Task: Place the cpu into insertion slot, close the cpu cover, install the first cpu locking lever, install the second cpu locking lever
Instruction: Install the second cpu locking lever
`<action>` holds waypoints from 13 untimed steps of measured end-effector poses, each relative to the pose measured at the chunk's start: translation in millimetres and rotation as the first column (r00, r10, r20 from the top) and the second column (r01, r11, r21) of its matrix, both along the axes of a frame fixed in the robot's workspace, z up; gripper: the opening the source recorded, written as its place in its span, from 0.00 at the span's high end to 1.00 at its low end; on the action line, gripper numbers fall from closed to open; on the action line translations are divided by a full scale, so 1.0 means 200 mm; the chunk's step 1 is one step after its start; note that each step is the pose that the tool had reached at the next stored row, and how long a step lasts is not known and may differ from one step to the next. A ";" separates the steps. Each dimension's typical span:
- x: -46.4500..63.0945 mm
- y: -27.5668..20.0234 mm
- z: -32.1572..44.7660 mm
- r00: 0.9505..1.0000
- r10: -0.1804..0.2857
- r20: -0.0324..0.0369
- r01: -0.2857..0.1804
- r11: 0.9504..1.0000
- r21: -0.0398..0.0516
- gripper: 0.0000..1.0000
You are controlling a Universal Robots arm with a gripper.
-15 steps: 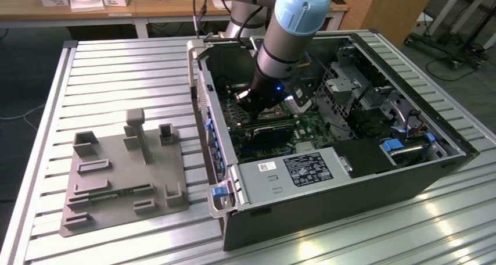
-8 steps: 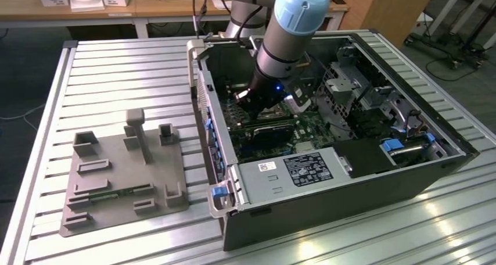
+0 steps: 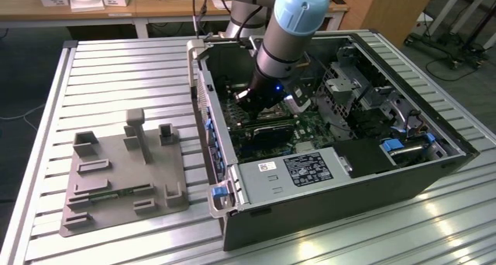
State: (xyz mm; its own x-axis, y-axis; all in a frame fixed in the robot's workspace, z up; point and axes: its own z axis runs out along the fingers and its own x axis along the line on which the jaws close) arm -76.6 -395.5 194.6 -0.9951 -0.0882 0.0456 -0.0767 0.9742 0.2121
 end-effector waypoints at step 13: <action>0.00 0.000 -0.011 1.000 0.004 0.004 -0.004 1.000 0.002 0.90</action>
State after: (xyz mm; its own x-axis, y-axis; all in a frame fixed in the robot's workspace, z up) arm -76.6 -395.6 192.4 -0.9949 -0.0924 0.0416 -0.0815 0.9734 0.2140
